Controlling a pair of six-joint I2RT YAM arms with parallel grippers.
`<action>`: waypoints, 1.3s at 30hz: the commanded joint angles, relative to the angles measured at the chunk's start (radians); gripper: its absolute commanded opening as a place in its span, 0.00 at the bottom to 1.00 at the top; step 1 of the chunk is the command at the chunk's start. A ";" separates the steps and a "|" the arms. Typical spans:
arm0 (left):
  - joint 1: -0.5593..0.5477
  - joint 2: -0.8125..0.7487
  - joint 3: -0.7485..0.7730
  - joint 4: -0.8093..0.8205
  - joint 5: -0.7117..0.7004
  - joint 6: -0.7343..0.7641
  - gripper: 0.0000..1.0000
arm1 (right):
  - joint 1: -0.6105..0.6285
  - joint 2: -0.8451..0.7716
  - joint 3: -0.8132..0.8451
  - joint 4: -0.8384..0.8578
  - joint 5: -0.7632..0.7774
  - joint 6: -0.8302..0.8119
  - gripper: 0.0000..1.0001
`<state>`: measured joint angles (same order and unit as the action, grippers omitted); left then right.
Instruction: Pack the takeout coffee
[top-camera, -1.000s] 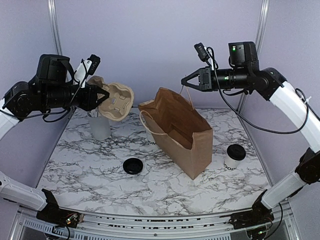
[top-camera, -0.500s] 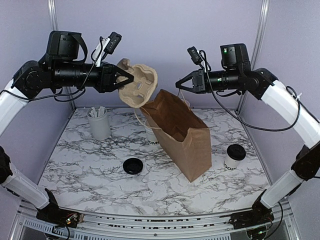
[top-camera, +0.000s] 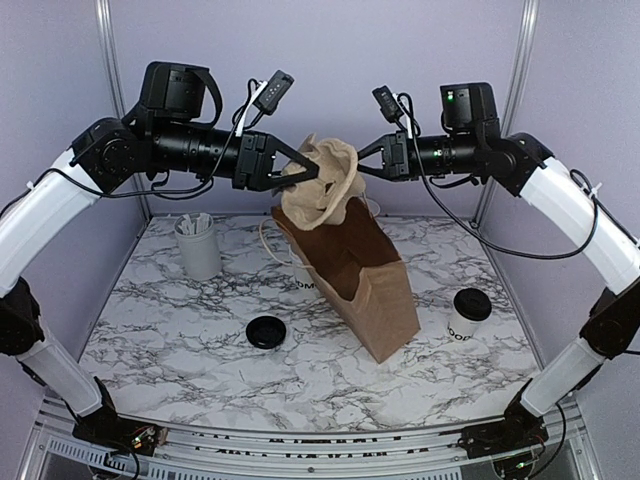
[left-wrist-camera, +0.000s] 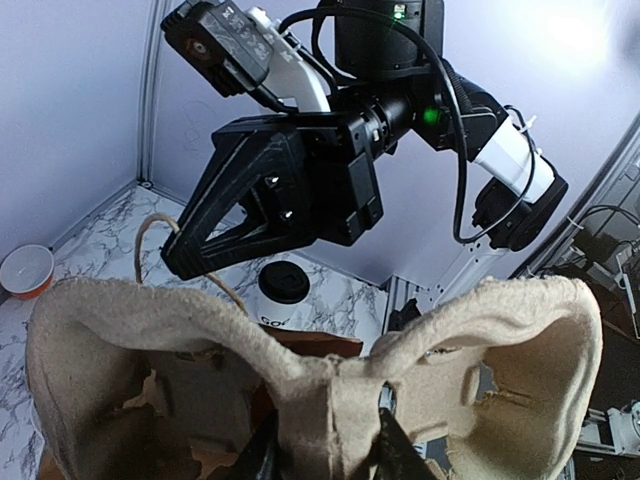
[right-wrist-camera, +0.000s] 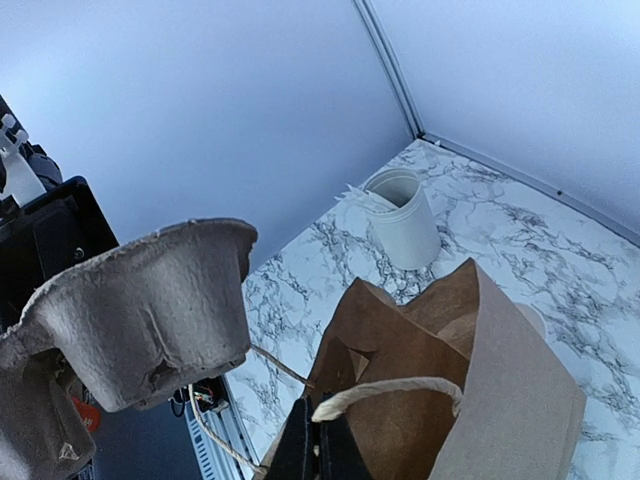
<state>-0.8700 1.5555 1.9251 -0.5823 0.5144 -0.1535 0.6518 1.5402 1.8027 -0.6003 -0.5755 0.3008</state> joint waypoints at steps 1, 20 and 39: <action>-0.010 0.006 -0.012 0.086 0.101 -0.024 0.29 | 0.006 -0.018 0.043 0.056 -0.030 0.018 0.00; -0.009 0.009 -0.144 0.074 0.161 0.091 0.30 | 0.006 -0.096 -0.048 0.164 -0.139 0.065 0.00; -0.011 0.131 -0.010 -0.103 -0.089 0.250 0.31 | 0.015 -0.107 -0.084 0.148 -0.192 0.051 0.00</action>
<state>-0.8776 1.6810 1.8797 -0.6376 0.5034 0.0376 0.6533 1.4563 1.7138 -0.4664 -0.7528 0.3653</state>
